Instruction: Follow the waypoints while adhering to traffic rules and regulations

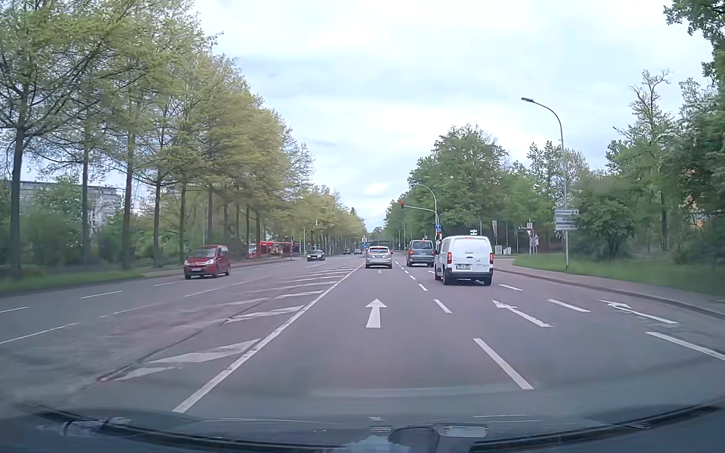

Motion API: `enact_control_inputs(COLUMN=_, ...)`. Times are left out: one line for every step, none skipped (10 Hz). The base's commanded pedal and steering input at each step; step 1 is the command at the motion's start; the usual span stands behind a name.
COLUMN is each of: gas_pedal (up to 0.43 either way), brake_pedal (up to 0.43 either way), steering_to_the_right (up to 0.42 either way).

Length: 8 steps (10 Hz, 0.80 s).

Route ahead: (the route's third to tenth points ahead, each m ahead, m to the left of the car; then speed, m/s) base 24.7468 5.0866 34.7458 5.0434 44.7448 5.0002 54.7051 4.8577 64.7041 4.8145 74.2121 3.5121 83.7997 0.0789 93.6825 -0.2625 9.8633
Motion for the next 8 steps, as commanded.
enact_control_inputs(gas_pedal=0.000, brake_pedal=0.152, steering_to_the_right=0.006)
enact_control_inputs(gas_pedal=0.000, brake_pedal=0.159, steering_to_the_right=0.006)
enact_control_inputs(gas_pedal=0.000, brake_pedal=0.165, steering_to_the_right=0.006)
enact_control_inputs(gas_pedal=0.000, brake_pedal=0.165, steering_to_the_right=0.006)
enact_control_inputs(gas_pedal=0.000, brake_pedal=0.171, steering_to_the_right=0.006)
enact_control_inputs(gas_pedal=0.000, brake_pedal=0.165, steering_to_the_right=0.006)
enact_control_inputs(gas_pedal=0.000, brake_pedal=0.165, steering_to_the_right=0.005)
enact_control_inputs(gas_pedal=0.000, brake_pedal=0.171, steering_to_the_right=0.005)
